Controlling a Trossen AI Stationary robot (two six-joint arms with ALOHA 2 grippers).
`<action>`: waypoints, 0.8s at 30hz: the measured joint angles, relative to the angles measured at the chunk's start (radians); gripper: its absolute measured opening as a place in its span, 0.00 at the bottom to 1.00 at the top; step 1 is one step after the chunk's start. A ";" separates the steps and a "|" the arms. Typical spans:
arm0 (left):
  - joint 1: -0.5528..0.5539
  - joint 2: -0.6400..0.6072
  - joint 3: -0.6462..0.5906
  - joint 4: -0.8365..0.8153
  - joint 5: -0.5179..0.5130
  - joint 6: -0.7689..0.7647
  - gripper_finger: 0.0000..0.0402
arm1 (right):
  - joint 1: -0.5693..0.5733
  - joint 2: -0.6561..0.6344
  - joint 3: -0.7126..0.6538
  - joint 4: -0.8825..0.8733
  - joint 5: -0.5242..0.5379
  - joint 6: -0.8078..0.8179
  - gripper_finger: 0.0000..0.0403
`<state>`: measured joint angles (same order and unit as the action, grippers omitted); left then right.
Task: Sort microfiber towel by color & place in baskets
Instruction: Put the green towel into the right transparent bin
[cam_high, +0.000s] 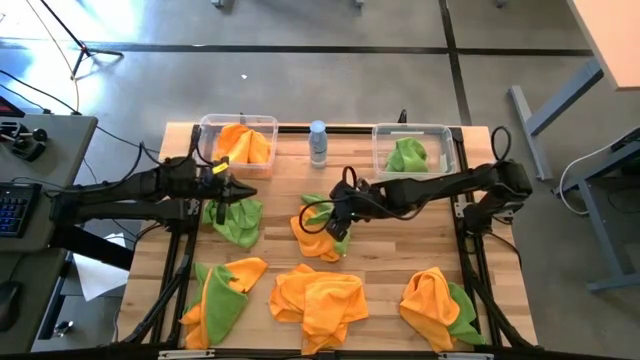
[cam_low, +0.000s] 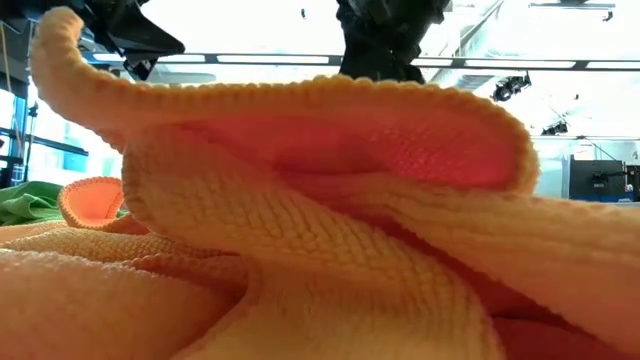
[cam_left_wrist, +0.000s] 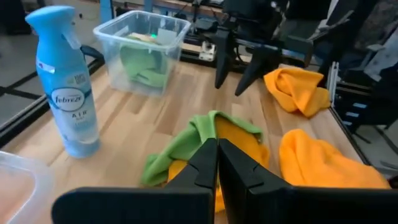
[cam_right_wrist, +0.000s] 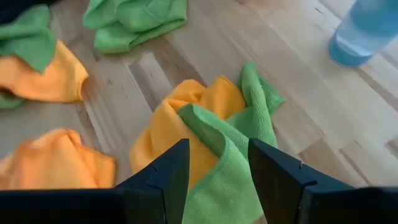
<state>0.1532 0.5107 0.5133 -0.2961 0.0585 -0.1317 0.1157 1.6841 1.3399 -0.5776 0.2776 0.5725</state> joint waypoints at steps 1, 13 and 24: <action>0.000 0.001 -0.005 0.003 -0.007 -0.005 0.00 | 0.000 0.011 0.000 -0.009 0.000 -0.022 0.40; 0.000 0.003 -0.012 0.007 -0.045 -0.049 0.00 | 0.008 0.140 0.000 -0.015 0.006 -0.147 0.39; 0.000 0.004 -0.012 0.006 -0.044 -0.076 0.00 | 0.014 0.126 0.000 -0.012 0.026 -0.038 0.05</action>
<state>0.1532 0.5144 0.5018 -0.2898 0.0143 -0.2081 0.1296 1.8102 1.3399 -0.5896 0.3040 0.5342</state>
